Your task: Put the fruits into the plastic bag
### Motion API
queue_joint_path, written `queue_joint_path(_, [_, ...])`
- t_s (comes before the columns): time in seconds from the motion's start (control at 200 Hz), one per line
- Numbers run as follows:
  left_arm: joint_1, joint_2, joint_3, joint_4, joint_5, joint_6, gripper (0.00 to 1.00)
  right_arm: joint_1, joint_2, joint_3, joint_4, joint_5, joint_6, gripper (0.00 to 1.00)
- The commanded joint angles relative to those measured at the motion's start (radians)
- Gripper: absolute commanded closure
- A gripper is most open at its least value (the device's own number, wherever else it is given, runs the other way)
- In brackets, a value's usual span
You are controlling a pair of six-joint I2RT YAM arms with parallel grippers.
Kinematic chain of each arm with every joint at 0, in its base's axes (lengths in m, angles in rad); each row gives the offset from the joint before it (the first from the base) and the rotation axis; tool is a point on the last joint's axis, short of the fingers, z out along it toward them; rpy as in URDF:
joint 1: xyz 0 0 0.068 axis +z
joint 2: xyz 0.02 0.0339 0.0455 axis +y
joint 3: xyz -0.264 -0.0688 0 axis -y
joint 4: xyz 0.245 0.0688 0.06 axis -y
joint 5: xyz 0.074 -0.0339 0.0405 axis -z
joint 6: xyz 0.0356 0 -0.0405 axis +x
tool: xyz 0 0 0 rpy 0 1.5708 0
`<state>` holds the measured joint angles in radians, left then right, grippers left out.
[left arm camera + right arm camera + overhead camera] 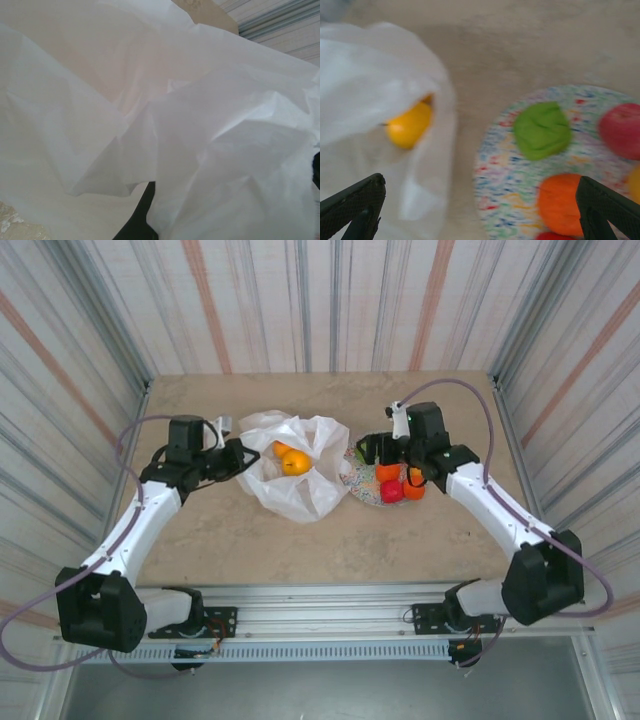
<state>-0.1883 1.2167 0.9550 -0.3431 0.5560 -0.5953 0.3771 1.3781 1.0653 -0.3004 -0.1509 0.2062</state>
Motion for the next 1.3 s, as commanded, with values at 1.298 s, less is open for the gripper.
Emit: queue_joint_path(1.298, [-0.011, 0.025, -0.022, 0.025, 0.02, 0.01, 1.0, 0.052, 0.686, 0.501, -0.271, 0.253, -0.321, 0.32])
